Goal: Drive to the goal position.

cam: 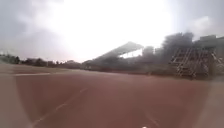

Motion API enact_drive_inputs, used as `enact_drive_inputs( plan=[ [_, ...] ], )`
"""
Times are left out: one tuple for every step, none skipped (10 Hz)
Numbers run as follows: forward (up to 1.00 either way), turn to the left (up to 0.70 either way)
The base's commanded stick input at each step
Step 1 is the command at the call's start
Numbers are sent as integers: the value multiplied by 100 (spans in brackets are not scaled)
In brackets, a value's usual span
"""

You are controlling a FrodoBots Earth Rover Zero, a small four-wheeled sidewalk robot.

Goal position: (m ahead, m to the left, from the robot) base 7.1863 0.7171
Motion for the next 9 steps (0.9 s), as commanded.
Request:
enact_drive_inputs(
  plan=[
    [70,0],
    [70,0],
    [70,0],
    [70,0],
    [70,0],
    [70,0],
    [70,0],
    [70,0],
    [70,0]
  ],
)
